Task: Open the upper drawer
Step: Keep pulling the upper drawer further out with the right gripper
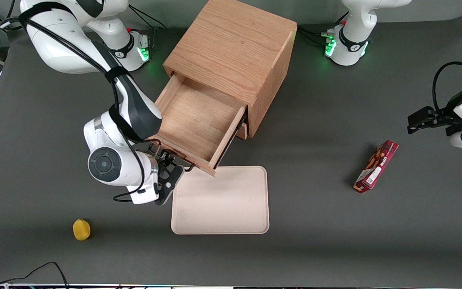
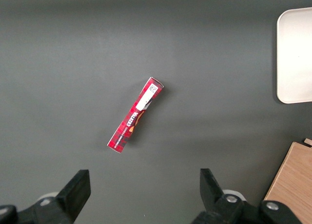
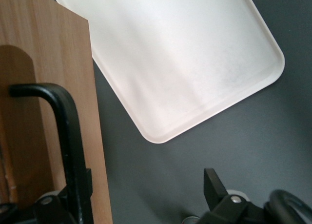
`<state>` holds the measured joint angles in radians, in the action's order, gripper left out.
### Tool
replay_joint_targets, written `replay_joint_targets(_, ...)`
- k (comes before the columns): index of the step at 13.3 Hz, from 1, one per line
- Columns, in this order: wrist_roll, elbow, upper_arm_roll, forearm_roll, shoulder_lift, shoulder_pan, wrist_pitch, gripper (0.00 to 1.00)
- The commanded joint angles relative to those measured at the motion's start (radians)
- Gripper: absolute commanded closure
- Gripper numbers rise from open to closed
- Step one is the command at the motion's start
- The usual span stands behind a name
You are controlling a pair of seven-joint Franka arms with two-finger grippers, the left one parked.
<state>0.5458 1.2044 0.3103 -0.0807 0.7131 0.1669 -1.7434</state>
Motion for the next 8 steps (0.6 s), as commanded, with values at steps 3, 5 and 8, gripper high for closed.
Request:
replay_joint_targets(3,0.06,-0.036,-0.057,-0.063,0.086,0.019,-0.033,0.0)
replay_joint_targets(5,0.059,-0.037,-0.057,-0.062,0.085,0.017,-0.031,0.0)
replay_joint_targets(8,0.057,-0.057,-0.056,-0.057,0.075,0.017,-0.007,0.0)
